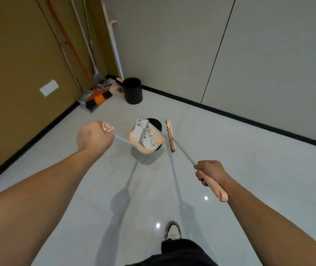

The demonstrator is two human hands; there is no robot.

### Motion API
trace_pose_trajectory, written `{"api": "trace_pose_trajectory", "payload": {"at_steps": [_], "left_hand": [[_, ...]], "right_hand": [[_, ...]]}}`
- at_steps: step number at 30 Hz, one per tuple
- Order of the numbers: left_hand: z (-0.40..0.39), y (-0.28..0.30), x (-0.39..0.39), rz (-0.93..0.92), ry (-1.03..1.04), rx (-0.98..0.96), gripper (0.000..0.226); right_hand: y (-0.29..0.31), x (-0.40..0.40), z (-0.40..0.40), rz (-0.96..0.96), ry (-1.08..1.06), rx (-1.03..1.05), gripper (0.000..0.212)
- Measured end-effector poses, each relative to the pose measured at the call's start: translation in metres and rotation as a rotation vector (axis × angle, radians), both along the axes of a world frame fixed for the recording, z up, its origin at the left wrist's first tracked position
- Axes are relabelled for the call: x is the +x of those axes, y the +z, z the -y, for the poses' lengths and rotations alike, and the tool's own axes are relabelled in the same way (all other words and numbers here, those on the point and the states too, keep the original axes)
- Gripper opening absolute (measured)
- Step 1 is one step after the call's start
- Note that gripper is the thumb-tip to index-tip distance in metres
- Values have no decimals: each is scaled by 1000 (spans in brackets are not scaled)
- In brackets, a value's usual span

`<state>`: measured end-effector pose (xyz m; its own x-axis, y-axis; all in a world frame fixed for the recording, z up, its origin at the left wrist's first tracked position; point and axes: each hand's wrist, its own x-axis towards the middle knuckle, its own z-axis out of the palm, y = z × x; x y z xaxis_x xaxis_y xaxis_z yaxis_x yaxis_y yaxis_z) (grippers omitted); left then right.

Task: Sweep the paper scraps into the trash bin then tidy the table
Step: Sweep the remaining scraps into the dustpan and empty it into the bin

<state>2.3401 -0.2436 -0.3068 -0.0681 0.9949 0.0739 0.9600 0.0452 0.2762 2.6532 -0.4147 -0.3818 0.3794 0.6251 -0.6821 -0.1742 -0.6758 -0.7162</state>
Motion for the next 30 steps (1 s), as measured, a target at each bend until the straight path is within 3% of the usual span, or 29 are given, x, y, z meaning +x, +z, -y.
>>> {"api": "trace_pose_trajectory", "payload": {"at_steps": [5,10,16,24,30], "left_hand": [[-56,23,9,-84,-42,89,11],[-95,16,7,-228,-237,174,12],[-137,7,-2,-437,-420,157,7],[-167,8,-22,-504,-560,147,16],[-178,8,-25,-512,-611,144,19]], "right_hand": [[19,23,-74,-17,32,68,4],[22,24,-124,-25,41,85,23],[18,10,-167,35,58,65,14],[7,-16,-197,75,19,29,2],[8,-25,-197,75,24,18,7]]}}
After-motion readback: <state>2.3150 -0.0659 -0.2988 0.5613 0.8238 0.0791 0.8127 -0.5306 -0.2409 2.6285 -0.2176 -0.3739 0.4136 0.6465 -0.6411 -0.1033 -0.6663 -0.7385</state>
